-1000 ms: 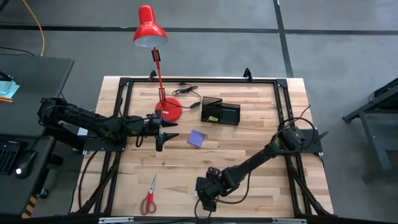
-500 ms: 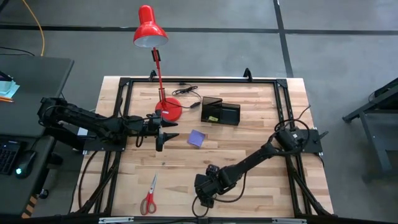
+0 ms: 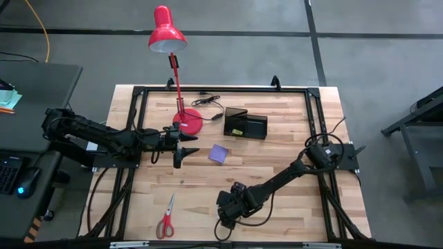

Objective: Pick and place office supplies into organizer
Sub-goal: Put the white sticky notes into the black desk organizer

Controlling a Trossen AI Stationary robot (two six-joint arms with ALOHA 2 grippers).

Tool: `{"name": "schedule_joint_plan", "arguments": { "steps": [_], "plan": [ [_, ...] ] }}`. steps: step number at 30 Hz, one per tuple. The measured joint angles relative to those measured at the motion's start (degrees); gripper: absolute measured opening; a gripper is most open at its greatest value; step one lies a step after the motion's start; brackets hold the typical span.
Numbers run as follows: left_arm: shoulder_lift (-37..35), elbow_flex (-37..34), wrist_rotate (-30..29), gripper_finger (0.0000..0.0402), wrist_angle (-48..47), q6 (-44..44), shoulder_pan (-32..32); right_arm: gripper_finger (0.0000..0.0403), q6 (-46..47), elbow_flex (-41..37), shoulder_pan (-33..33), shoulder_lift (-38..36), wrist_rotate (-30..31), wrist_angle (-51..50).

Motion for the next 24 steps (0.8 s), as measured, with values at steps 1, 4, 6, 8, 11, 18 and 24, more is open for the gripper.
{"name": "schedule_joint_plan", "arguments": {
  "steps": [1,4,6,8,11,18,24],
  "plan": [
    [0.0,0.0,0.0,0.0233,0.0,0.0,0.0,0.0399,0.2,0.0,0.0,0.0,0.1,0.0],
    [0.0,0.0,0.0,0.0233,0.0,0.0,0.0,0.0399,-0.6,0.0,0.0,0.0,-0.4,0.1],
    [0.0,0.0,0.0,0.0233,0.0,0.0,0.0,0.0399,-2.3,0.0,0.0,0.0,-1.0,0.4],
    [0.0,0.0,0.0,0.0233,0.0,0.0,0.0,0.04,-2.9,0.0,0.2,0.0,-1.5,1.0],
    [0.0,0.0,0.0,0.0233,0.0,0.0,0.0,0.0399,-3.1,-0.1,0.3,0.0,-2.1,1.4],
    [0.0,0.0,0.0,0.0233,0.0,0.0,0.0,0.0399,-6.6,-0.1,1.0,0.3,-1.6,0.9],
    [0.0,0.0,0.0,0.0233,0.0,0.0,0.0,0.0398,-6.7,-0.1,2.3,0.5,2.5,1.2]
  ]
}}
